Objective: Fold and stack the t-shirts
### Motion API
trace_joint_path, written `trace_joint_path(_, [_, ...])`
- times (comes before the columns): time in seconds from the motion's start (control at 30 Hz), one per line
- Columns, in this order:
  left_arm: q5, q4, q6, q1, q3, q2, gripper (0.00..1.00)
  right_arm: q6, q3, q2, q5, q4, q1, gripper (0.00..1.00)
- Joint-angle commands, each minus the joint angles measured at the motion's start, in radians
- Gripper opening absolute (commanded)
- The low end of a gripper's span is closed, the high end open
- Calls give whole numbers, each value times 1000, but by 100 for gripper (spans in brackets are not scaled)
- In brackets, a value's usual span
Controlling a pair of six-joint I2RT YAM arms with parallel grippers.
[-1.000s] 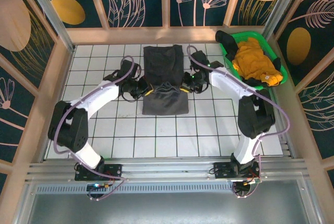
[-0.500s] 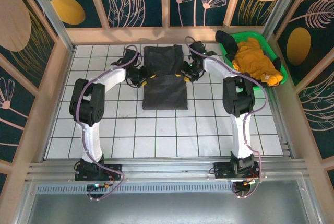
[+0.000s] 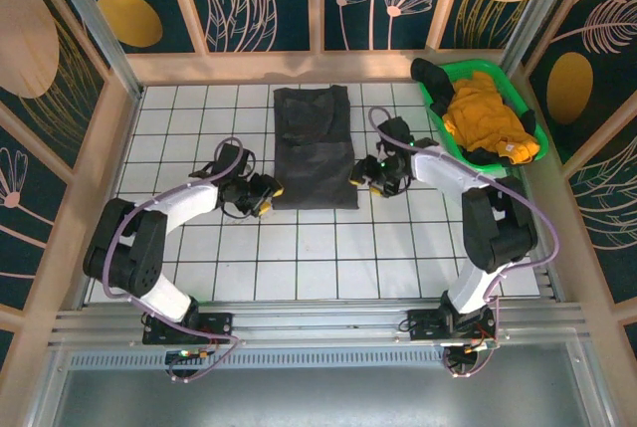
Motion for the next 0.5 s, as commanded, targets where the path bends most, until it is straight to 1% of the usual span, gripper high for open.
trace_joint_path(0.0, [32,74,-71,-23,-10,32,49,83,-72,-8,-32,86,25,56])
trace_joint_path(0.07, [30,71,-71,-30,-13,58,46,100,-85,17,-48,97,37,56])
trace_joint_path(0.27, [14,89,-66,-32,-14,110,42,123,-84,68,-45,110,53,54])
trace_joint_path(0.33, [9,82,-58,-33,-7,110,40,127,-78,84,-54,116,54,52])
trace_joint_path(0.37, [4,78,-52,-33,-2,139,40,127,-72,93,-59,113,55,51])
trace_joint_path(0.47, [-23,28,-33,-33,22,132,39,130,-52,113,-52,90,62,51])
